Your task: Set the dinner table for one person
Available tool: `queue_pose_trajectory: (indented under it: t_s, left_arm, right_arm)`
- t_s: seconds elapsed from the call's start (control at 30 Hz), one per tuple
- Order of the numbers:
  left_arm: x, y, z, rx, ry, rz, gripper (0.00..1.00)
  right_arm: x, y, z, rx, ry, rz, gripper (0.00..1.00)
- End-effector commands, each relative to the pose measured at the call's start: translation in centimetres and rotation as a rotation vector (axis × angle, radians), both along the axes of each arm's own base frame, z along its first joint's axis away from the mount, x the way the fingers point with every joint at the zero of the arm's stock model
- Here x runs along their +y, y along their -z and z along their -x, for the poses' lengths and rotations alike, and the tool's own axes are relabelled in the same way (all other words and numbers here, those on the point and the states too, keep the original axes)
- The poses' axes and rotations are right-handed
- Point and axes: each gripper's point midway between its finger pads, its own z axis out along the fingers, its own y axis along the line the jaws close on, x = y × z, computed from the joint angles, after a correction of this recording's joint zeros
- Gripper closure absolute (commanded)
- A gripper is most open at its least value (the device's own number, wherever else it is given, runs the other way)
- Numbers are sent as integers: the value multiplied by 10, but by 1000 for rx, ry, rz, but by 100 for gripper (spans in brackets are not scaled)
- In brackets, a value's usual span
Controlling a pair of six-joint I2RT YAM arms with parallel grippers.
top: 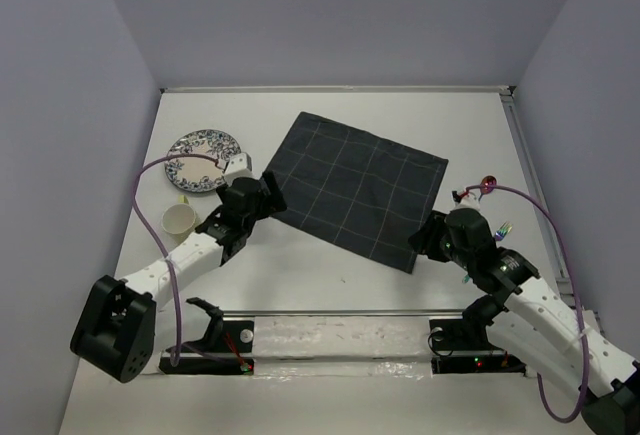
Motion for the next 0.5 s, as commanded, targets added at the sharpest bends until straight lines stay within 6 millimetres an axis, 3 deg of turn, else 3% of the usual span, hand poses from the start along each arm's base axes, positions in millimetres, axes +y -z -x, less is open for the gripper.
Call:
queue_pose_trajectory:
  t_s: [0.0, 0.07, 0.2, 0.3, 0.47]
  left_arm:
    - [13, 0, 4, -69, -101, 67, 1]
    - [23, 10, 7, -68, -145, 51, 1]
    - [41, 27, -6, -33, -205, 26, 5]
    - [44, 40, -14, -3, -210, 48, 9]
    - [51, 53, -28, 23, -237, 42, 24]
  right_arm:
    - [2, -19, -6, -58, 13, -27, 54]
    - [3, -21, -6, -63, 10, -36, 54]
    - [11, -18, -7, -55, -15, -57, 55]
    - [16, -14, -5, -46, -39, -72, 55]
    - [16, -10, -2, -51, -47, -83, 56]
